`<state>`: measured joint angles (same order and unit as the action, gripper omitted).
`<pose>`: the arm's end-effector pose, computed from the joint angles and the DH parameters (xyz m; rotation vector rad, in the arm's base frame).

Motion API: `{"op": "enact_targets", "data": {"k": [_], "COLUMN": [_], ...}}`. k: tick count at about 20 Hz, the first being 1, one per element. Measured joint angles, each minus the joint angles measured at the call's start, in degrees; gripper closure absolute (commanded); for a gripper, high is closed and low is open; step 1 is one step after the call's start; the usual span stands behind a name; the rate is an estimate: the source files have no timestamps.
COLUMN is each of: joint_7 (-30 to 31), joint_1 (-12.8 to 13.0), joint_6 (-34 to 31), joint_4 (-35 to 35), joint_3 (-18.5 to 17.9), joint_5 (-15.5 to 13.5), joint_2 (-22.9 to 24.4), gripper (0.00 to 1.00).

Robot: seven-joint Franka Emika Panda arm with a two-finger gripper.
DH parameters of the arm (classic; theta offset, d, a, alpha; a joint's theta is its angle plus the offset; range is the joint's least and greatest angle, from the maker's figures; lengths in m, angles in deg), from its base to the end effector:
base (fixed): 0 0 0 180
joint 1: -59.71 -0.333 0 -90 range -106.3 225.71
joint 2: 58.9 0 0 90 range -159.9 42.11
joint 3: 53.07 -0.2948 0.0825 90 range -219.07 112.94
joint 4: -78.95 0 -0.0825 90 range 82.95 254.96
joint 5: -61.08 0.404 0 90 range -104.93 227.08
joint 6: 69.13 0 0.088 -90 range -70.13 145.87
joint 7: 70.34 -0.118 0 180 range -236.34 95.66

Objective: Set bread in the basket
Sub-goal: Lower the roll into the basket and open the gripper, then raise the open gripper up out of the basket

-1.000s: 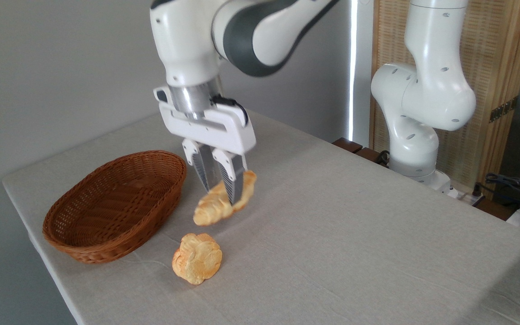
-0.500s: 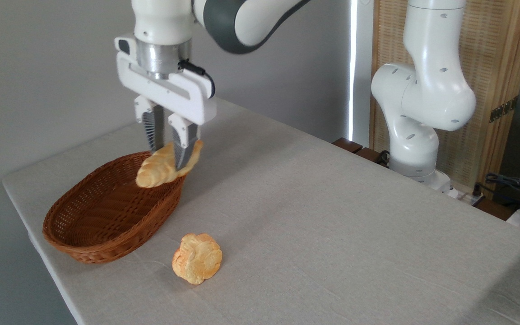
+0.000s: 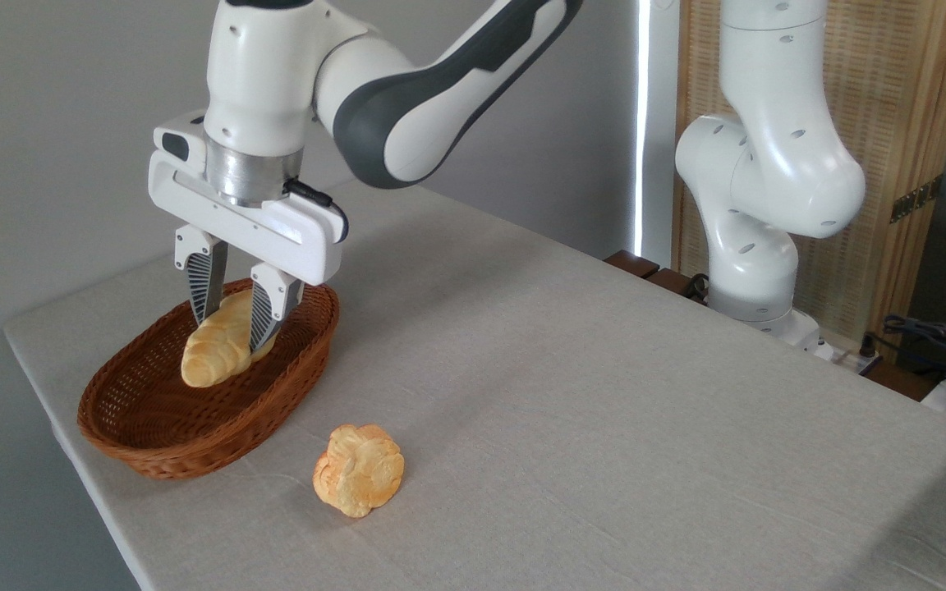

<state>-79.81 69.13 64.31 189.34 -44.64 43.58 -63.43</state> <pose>0.5959 -0.1982 0.4427 2.7910 -0.4214 0.4297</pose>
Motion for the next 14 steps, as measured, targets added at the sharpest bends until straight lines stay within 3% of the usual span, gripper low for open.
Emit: {"op": "enact_targets", "data": {"k": [4, 14], "joint_7": [0.13, 0.13], "joint_1": [0.12, 0.08], "joint_6": [2.16, 2.27], "joint_4": [-0.07, -0.31], "joint_3": [1.46, 1.60], "joint_5": [0.05, 0.06], "joint_2": [-2.14, -2.31], "gripper": [0.00, 0.00]}}
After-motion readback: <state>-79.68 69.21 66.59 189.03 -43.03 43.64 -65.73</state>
